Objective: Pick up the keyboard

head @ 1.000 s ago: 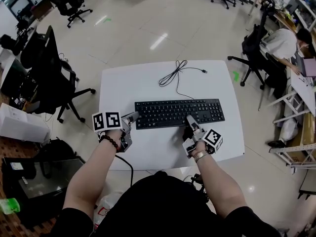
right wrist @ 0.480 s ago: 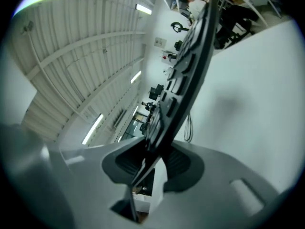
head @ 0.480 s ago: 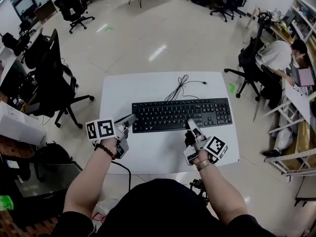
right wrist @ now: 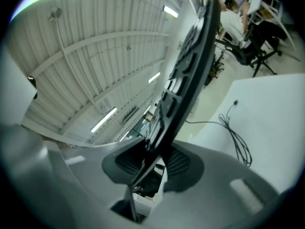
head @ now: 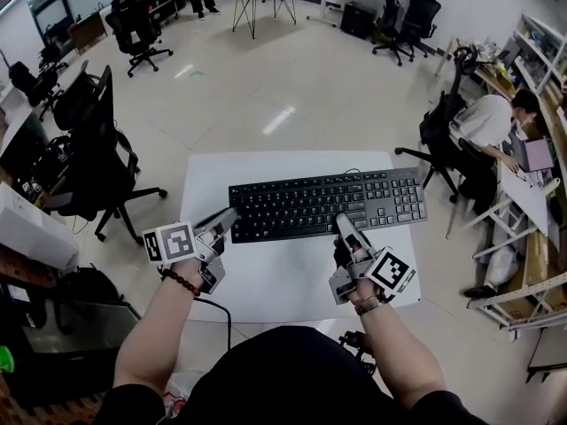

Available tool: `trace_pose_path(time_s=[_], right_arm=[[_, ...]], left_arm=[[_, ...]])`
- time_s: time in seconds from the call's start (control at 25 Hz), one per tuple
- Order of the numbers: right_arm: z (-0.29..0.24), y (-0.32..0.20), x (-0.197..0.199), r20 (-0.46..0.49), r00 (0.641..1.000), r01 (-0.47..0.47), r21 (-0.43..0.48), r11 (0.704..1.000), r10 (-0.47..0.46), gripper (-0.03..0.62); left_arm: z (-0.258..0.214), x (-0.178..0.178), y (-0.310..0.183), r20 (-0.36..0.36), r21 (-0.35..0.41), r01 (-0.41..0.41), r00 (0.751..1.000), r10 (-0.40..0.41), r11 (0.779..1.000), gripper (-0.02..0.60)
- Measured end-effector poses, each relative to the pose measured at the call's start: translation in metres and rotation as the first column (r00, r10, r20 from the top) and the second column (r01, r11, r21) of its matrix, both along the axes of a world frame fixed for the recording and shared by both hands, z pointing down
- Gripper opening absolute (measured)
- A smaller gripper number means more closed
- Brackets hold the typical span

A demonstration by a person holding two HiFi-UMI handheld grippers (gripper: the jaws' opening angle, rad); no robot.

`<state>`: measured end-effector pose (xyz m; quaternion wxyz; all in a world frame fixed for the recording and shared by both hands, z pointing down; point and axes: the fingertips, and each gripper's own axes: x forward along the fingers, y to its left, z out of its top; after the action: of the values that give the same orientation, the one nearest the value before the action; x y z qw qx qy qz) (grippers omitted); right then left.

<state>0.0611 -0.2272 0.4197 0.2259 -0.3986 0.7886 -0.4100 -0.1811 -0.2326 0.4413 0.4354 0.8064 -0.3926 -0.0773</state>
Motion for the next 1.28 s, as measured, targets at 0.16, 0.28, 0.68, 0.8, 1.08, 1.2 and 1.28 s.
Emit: trace_pose_path(time_s=[0.16, 0.28, 0.68, 0.8, 1.08, 1.2, 1.28], right_arm=[[-0.016, 0.003, -0.005, -0.015, 1.000, 0.001, 0.032, 0.999, -0.001, 0.112], [-0.026, 0.005, -0.005, -0.032, 0.999, 0.007, 0.063, 0.998, -0.005, 0.112], [-0.037, 0.010, -0.007, -0.035, 0.999, 0.002, 0.089, 0.996, 0.001, 0.112], [-0.036, 0.010, -0.006, -0.039, 0.999, 0.002, 0.087, 0.996, 0.002, 0.112], [-0.040, 0.011, -0.007, -0.049, 0.999, 0.008, 0.105, 0.994, -0.003, 0.112], [-0.039, 0.011, -0.007, -0.045, 0.999, 0.006, 0.101, 0.995, -0.001, 0.112], [-0.039, 0.012, -0.007, -0.046, 0.999, 0.004, 0.097, 0.995, 0.000, 0.112]], left_arm=[[-0.017, -0.005, -0.001, -0.008, 0.047, 0.009, 1.000, -0.009, 0.999, 0.077], [-0.027, -0.005, -0.001, -0.009, 0.074, 0.011, 1.000, -0.010, 0.997, 0.077], [-0.038, -0.007, 0.001, -0.013, 0.103, 0.016, 1.000, -0.014, 0.995, 0.077], [-0.038, -0.007, 0.001, -0.013, 0.105, 0.016, 1.000, -0.015, 0.994, 0.077], [-0.038, -0.007, 0.001, -0.016, 0.107, 0.016, 1.000, -0.014, 0.994, 0.077], [-0.038, -0.007, 0.001, -0.017, 0.106, 0.016, 1.000, -0.015, 0.994, 0.077], [-0.038, -0.007, 0.001, -0.016, 0.107, 0.016, 1.000, -0.014, 0.994, 0.077]])
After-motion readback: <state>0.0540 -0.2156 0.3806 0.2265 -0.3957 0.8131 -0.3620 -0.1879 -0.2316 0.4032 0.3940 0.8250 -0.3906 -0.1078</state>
